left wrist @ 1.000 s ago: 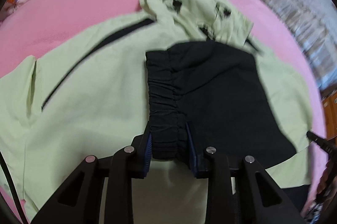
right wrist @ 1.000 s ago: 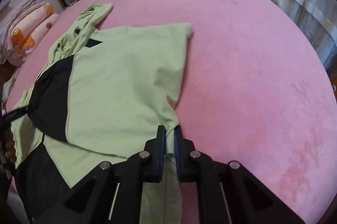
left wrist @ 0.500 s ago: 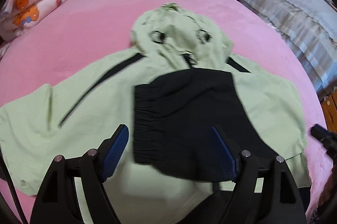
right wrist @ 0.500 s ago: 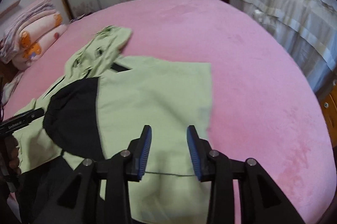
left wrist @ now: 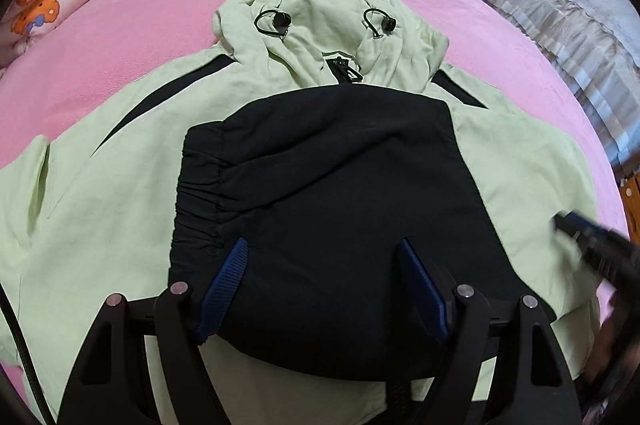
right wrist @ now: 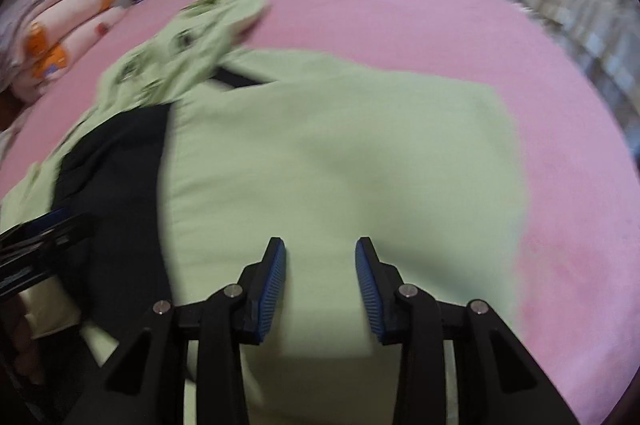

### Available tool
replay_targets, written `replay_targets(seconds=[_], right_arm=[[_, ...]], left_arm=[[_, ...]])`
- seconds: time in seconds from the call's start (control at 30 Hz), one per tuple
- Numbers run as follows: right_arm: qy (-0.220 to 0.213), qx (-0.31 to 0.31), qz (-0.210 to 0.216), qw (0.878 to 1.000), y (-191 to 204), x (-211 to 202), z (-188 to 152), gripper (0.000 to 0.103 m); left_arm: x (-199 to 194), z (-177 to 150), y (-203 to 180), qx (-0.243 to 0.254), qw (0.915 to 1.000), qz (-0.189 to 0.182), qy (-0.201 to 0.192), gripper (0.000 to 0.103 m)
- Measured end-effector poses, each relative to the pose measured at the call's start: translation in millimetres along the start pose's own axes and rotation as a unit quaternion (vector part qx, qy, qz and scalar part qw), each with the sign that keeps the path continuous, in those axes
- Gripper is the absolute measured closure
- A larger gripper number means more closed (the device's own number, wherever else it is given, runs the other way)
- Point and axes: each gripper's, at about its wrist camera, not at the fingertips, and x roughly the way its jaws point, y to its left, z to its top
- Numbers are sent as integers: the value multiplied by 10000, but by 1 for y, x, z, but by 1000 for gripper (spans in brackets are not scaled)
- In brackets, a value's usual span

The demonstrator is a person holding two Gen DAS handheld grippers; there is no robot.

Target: Fold large clothes

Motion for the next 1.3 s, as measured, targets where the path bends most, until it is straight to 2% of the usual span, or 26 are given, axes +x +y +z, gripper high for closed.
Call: replay_targets(seconds=[0.07, 0.17, 0.27, 0.43, 0.6, 0.93, 1.13, 1.3], right_arm=[[60, 325, -80, 9994, -33, 4, 2, 77], [73, 634, -566, 9964, -63, 7, 2, 75], [119, 890, -377, 9952, -79, 6, 0, 75], [45, 782, -506, 9956, -67, 1, -1, 75], [82, 962, -522, 9940, -75, -16, -16, 75], [-126, 1362, -254, 9903, -61, -53, -33, 75], [-134, 1219, -147, 9923, -39, -74, -55, 75], [83, 1053, 96, 9944, -18, -85, -80, 75]], left_arm=[[1, 0, 4, 23, 10000, -40, -7, 26], [0, -2, 5, 28, 10000, 11, -21, 26], [1, -3, 2, 56, 9999, 103, -30, 26], [2, -2, -3, 84, 9998, 177, -13, 26], [0, 0, -1, -17, 9999, 115, 31, 26], [-23, -6, -8, -83, 10000, -2, 54, 26], [-42, -22, -18, -38, 10000, -9, 55, 26], [-61, -47, -21, -40, 9998, -76, 157, 26]])
